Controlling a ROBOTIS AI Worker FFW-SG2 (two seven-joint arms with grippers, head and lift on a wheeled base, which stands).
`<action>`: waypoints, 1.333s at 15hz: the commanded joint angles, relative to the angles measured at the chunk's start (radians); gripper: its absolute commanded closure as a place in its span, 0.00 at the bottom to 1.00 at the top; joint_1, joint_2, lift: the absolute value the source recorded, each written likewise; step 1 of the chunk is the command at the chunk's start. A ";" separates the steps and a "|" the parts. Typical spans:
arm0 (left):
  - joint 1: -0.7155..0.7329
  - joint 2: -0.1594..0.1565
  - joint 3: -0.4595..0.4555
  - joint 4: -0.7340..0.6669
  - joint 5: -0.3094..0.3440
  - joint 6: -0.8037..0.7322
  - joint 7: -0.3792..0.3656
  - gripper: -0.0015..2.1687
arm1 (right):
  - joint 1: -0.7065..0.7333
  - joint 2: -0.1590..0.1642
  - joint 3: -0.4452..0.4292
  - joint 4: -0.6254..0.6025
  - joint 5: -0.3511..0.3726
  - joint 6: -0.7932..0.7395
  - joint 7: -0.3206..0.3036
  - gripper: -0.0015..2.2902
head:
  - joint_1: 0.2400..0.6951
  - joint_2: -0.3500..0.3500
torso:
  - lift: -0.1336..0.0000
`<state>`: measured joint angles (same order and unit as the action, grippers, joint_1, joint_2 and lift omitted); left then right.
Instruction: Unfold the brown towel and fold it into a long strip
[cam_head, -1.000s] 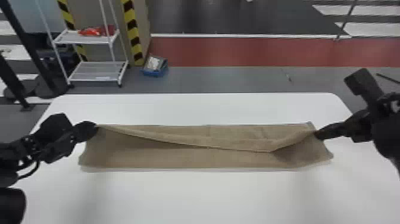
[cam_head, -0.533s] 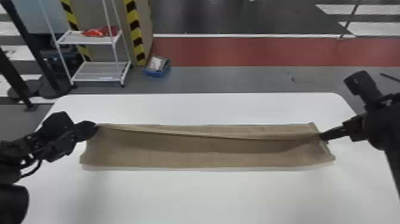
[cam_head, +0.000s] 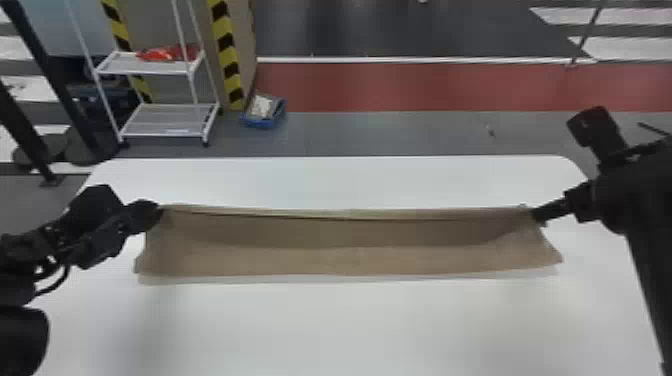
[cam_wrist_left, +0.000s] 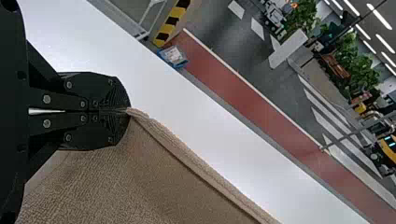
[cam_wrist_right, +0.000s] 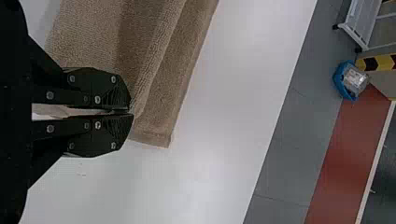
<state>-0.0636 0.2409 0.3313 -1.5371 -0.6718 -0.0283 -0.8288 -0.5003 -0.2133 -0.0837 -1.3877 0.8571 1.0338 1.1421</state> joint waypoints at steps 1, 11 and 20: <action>0.008 -0.003 -0.001 -0.001 0.015 -0.015 0.016 0.42 | -0.001 0.014 0.012 0.010 0.011 0.033 -0.054 0.00 | 1.00 0.51 | 0.06; 0.019 -0.005 0.002 -0.009 0.069 -0.006 0.126 0.06 | -0.030 0.032 0.007 0.076 0.014 0.067 -0.237 0.03 | 1.00 0.45 | 0.06; 0.182 -0.089 0.222 -0.140 0.883 0.135 0.149 0.05 | 0.560 0.214 -0.076 -0.907 -0.477 0.187 -0.558 0.03 | 1.00 0.66 | 0.06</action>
<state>0.0869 0.1824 0.5289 -1.6393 0.1020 0.0494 -0.6812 -0.0419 -0.0295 -0.1641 -2.1680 0.4225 1.2483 0.6128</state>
